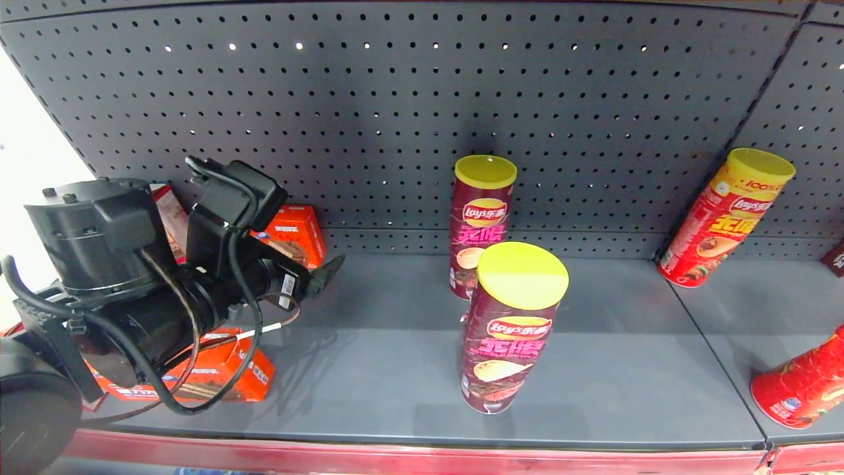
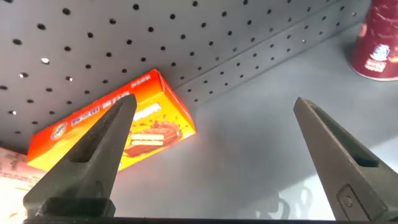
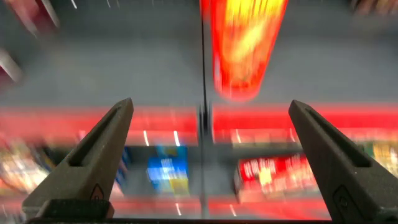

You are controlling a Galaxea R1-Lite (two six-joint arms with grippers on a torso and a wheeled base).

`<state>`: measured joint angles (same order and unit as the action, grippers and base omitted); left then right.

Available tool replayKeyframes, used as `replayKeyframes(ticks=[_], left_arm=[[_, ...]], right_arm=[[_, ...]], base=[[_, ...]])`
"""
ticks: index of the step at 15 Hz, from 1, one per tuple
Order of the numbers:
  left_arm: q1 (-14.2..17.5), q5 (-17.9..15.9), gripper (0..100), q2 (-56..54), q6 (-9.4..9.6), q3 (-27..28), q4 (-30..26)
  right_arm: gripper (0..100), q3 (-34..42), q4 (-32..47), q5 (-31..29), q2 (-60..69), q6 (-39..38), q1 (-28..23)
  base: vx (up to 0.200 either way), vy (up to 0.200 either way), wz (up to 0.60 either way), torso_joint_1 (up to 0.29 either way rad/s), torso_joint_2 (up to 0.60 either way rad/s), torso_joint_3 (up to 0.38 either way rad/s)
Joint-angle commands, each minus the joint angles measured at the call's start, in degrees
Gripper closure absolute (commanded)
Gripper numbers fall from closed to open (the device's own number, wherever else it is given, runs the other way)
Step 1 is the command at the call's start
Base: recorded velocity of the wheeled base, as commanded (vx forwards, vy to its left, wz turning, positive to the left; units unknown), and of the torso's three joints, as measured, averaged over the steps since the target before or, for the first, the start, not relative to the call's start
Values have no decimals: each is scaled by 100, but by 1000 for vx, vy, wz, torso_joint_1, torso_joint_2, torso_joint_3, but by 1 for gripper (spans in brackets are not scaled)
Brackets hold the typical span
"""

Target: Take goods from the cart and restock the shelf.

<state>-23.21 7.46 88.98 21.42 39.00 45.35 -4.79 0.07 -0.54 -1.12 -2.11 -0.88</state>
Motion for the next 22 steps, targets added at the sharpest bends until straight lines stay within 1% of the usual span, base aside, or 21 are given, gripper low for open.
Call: replayKeyframes(ticks=[1, 2, 4, 5, 7, 8, 9, 10, 11, 12, 13, 14, 15, 17, 19, 20, 21, 22], left_arm=[[1, 1, 0, -30, -15, -50, 62], [1, -8, 0, -21, -6, -59, 158], [45, -17, 0, -12, -6, -50, 387], [71, -25, 0, -12, 3, -77, 484], [71, -43, 0, -21, 47, -287, 686], [89, -52, 0, -21, 82, -340, 756], [97, -52, 0, -21, 82, -314, 756], [115, -52, 0, -3, 82, -305, 765], [115, -52, 0, -3, 82, -305, 774], [124, -52, 0, -3, 82, -323, 774], [124, -52, 0, -12, 82, -340, 774], [159, -52, 0, -21, 82, -358, 765], [159, -52, 0, -21, 91, -349, 765], [159, -52, 0, 23, 91, -296, 765], [168, -52, 0, 14, 91, -314, 765], [194, -52, 0, 5, 91, -323, 765], [194, -52, 0, 5, 91, -323, 765], [247, -52, 0, 14, 99, -296, 765]], right_arm=[[0, -2254, 204, 106, -1980, -633, 114], [0, -2474, 239, 511, -2217, -510, 351], [0, -2527, 344, 1064, -2630, -97, 554], [0, -2597, 353, 1398, -2929, 105, 738], [0, -2738, 344, 1583, -3474, 185, 1204], [0, -2764, 353, 1557, -3720, 220, 1608], [0, -2755, 353, 1539, -3817, 220, 1819], [0, -2729, 344, 1425, -4071, 228, 2188], [0, -2703, 318, 1143, -4414, 246, 2707], [0, -2694, 309, 889, -4634, 264, 3102], [0, -2685, 309, 730, -4739, 264, 3269], [0, -2659, 300, 317, -5056, 255, 3656], [0, -2641, 256, 212, -5232, 255, 3832], [0, -2588, -69, 124, -5697, 255, 3893], [0, -2606, -482, -280, -6137, 246, 4034], [0, -2694, -526, -403, -6348, 228, 4175], [0, -2694, -526, -403, -6348, 228, 4175], [0, -2870, -526, -544, -6761, 228, 4280]], base=[[0, 0, 0, 0, 0, 0], [0, 0, 0, 0, 0, 0], [0, 0, 0, 0, 0, 0], [0, 0, 0, 0, 0, 0], [0, 0, 0, 0, 0, 0], [0, 0, 0, 0, 0, 0], [0, 0, 0, 0, 0, 0], [0, 0, 0, 0, 0, 0], [0, 0, 0, 0, 0, 0], [0, 0, 0, 0, 0, 0], [0, 0, 0, 0, 0, 0], [0, 0, 0, 0, 0, 0], [0, 0, 0, 0, 0, 0], [0, 0, 0, 0, 0, 0], [0, 0, 0, 0, 0, 0], [0, 0, 0, 0, 0, 0], [0, 0, 0, 0, 0, 0], [0, 0, 0, 0, 0, 0]])
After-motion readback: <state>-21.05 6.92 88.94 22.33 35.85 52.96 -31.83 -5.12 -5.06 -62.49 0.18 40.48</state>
